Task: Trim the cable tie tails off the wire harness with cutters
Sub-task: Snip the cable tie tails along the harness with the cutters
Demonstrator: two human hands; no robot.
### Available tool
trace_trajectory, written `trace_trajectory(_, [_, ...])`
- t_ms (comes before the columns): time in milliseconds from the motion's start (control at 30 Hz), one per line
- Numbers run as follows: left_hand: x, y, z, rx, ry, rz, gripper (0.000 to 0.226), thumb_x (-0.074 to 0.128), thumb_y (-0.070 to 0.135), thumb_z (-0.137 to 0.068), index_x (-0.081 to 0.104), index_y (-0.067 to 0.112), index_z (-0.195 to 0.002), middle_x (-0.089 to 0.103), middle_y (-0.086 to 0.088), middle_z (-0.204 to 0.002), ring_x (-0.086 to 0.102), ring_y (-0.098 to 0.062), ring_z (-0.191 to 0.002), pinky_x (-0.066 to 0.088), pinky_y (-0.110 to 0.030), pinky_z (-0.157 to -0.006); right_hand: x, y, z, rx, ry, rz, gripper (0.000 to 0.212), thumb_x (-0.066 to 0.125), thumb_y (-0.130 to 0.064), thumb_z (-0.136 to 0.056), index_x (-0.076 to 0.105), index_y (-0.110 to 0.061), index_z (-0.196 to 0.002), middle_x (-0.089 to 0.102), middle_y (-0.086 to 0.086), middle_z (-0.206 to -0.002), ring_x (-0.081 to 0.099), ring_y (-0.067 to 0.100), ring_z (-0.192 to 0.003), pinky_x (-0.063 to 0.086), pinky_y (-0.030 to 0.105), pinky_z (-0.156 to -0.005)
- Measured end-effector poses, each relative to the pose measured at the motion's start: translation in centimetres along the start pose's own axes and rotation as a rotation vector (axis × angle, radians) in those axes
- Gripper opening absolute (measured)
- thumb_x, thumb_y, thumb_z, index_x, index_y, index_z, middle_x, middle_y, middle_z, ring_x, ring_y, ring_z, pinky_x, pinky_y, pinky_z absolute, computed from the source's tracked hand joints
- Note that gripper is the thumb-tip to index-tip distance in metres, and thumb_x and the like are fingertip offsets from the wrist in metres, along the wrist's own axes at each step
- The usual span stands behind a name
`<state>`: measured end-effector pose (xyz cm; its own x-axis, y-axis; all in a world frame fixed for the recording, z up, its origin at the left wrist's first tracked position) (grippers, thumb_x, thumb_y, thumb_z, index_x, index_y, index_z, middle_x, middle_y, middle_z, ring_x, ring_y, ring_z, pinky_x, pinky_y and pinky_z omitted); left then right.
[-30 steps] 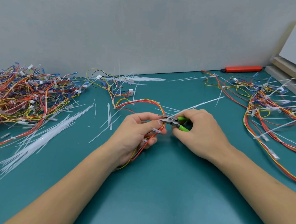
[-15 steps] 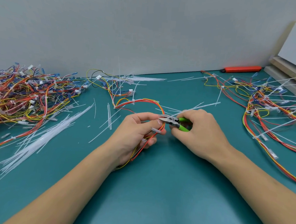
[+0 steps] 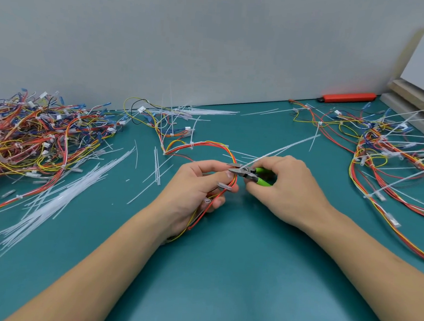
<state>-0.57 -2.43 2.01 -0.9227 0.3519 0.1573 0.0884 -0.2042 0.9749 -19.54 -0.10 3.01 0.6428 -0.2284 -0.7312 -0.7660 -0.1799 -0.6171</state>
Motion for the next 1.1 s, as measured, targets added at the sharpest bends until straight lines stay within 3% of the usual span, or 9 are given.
trace_trajectory(100, [0.04, 0.02, -0.01, 0.002, -0.008, -0.010, 0.006, 0.070, 0.017, -0.092, 0.073, 0.013, -0.097, 0.071, -0.012, -0.081, 0.045, -0.015, -0.044, 0.028, -0.016, -0.037, 0.21, 0.17, 0.05, 0.029, 0.022, 0.009, 0.034, 0.069, -0.035, -0.078, 0.047, -0.018, -0.059, 0.043, -0.001, -0.051, 0.039, 0.019, -0.055, 0.034, 0.034, -0.053])
trace_trajectory(233, [0.07, 0.07, 0.06, -0.001, -0.007, -0.009, 0.005, 0.070, 0.017, -0.092, 0.073, 0.014, -0.095, 0.071, -0.013, -0.081, 0.044, -0.015, -0.044, 0.027, -0.017, -0.038, 0.26, 0.15, 0.18, 0.031, 0.029, 0.078, 0.035, 0.068, -0.035, -0.081, 0.046, -0.016, -0.061, 0.044, 0.000, -0.052, 0.042, 0.023, -0.056, 0.035, 0.035, -0.051])
trace_trajectory(300, [0.07, 0.09, 0.09, 0.002, -0.004, -0.003, 0.006, 0.069, 0.015, -0.093, 0.074, 0.013, -0.096, 0.071, -0.013, -0.080, 0.044, -0.015, -0.043, 0.027, -0.017, -0.038, 0.28, 0.05, 0.15, 0.005, 0.013, 0.076, 0.025, 0.066, -0.039, -0.082, 0.058, -0.021, -0.068, 0.054, -0.006, -0.059, 0.051, 0.022, -0.068, 0.039, 0.034, -0.061])
trace_trajectory(367, [0.10, 0.08, 0.06, 0.005, 0.000, 0.001, 0.009, 0.068, 0.013, -0.093, 0.075, 0.012, -0.098, 0.071, -0.014, -0.080, 0.044, -0.015, -0.043, 0.027, -0.016, -0.037, 0.23, -0.10, 0.13, -0.024, -0.004, 0.076, 0.015, 0.066, -0.040, -0.083, 0.073, -0.031, -0.092, 0.069, -0.016, -0.084, 0.055, 0.017, -0.096, 0.045, 0.035, -0.083])
trace_trajectory(433, [0.12, 0.04, 0.04, 0.006, 0.001, 0.001, 0.011, 0.067, 0.011, -0.092, 0.076, 0.011, -0.099, 0.071, -0.014, -0.080, 0.044, -0.015, -0.042, 0.027, -0.017, -0.037, 0.07, -0.12, 0.16, -0.010, -0.005, 0.061, 0.040, 0.069, -0.040, -0.083, 0.070, -0.035, -0.122, 0.070, -0.017, -0.111, 0.050, 0.016, -0.118, 0.044, 0.038, -0.103])
trace_trajectory(500, [0.09, 0.01, 0.02, 0.010, -0.004, 0.007, 0.011, 0.067, 0.010, -0.093, 0.077, 0.013, -0.096, 0.071, -0.014, -0.079, 0.044, -0.015, -0.042, 0.028, -0.017, -0.036, -0.12, -0.16, 0.13, 0.010, 0.002, 0.039, 0.051, 0.071, -0.039, -0.083, 0.065, -0.032, -0.133, 0.068, -0.012, -0.118, 0.050, 0.016, -0.123, 0.044, 0.042, -0.108])
trace_trajectory(667, [0.08, 0.03, -0.03, 0.011, -0.015, -0.002, 0.012, 0.068, 0.011, -0.093, 0.078, 0.017, -0.093, 0.071, -0.014, -0.080, 0.045, -0.015, -0.042, 0.028, -0.016, -0.036, -0.08, -0.24, 0.13, -0.013, 0.015, 0.035, 0.029, 0.070, -0.034, -0.081, 0.072, -0.032, -0.110, 0.067, -0.020, -0.104, 0.053, 0.016, -0.111, 0.047, 0.045, -0.100])
trace_trajectory(967, [-0.03, 0.09, -0.03, -0.021, -0.035, 0.006, 0.013, 0.067, 0.011, -0.092, 0.078, 0.018, -0.092, 0.070, -0.013, -0.077, 0.044, -0.014, -0.042, 0.032, -0.016, -0.038, -0.05, -0.16, 0.10, -0.041, 0.078, 0.038, 0.024, 0.074, -0.032, -0.079, 0.072, -0.032, -0.103, 0.066, -0.018, -0.099, 0.051, 0.016, -0.109, 0.045, 0.046, -0.101])
trace_trajectory(1100, [-0.12, 0.10, -0.05, -0.031, -0.021, 0.012, 0.009, 0.068, 0.011, -0.092, 0.076, 0.014, -0.094, 0.069, -0.013, -0.076, 0.043, -0.013, -0.041, 0.031, -0.015, -0.037, 0.01, -0.10, 0.08, -0.043, 0.069, 0.063, 0.016, 0.074, -0.033, -0.079, 0.071, -0.030, -0.095, 0.065, -0.013, -0.090, 0.051, 0.019, -0.100, 0.047, 0.047, -0.094])
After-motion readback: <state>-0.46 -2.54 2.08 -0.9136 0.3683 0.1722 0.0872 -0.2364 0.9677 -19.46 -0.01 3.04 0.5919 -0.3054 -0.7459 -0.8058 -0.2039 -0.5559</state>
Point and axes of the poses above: each hand's wrist, its own z-axis away from the middle knuckle, its own x-axis out of the palm, y = z × x, the point moved 3 cm from there along -z, towards the middle knuckle
